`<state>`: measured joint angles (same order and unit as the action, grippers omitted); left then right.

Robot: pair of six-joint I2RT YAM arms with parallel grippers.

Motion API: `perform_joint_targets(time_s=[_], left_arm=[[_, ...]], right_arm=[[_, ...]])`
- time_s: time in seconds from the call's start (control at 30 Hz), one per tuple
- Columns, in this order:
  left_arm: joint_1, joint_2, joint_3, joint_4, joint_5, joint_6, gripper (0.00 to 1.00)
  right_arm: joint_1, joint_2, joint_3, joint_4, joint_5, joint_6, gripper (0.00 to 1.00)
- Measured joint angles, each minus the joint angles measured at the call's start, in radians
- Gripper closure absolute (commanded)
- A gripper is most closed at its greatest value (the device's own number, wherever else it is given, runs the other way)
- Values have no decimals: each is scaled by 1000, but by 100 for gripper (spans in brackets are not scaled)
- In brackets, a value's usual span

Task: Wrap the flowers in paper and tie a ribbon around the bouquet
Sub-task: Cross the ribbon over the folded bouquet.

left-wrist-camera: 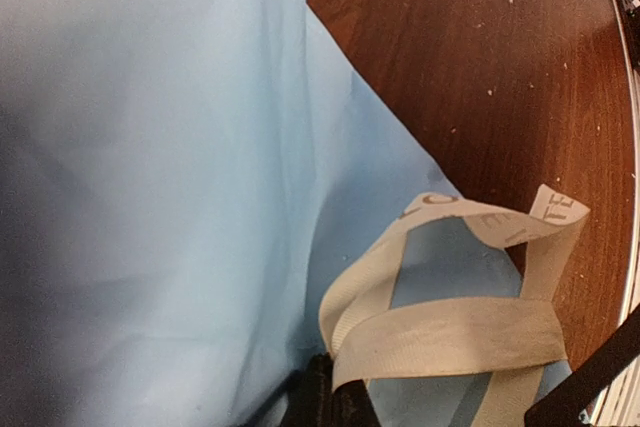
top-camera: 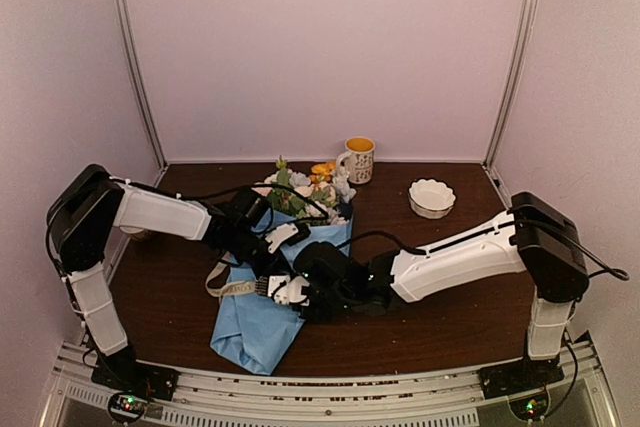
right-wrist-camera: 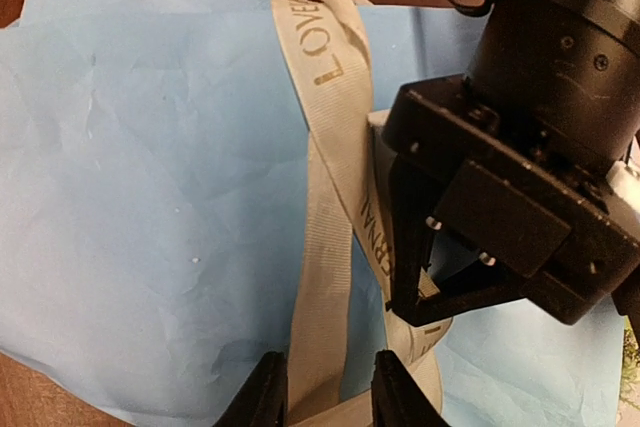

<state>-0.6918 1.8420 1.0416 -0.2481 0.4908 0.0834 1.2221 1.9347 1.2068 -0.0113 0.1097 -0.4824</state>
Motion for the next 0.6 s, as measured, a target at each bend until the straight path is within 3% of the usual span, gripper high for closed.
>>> perform_joint_targets(time_s=[0.4, 0.6], left_arm=[[5, 6, 8, -11, 7, 0, 100], [5, 9, 11, -14, 7, 0, 100]], right_arm=[[-3, 107, 99, -82, 92, -54, 75], [-3, 112, 105, -117, 127, -65, 98]])
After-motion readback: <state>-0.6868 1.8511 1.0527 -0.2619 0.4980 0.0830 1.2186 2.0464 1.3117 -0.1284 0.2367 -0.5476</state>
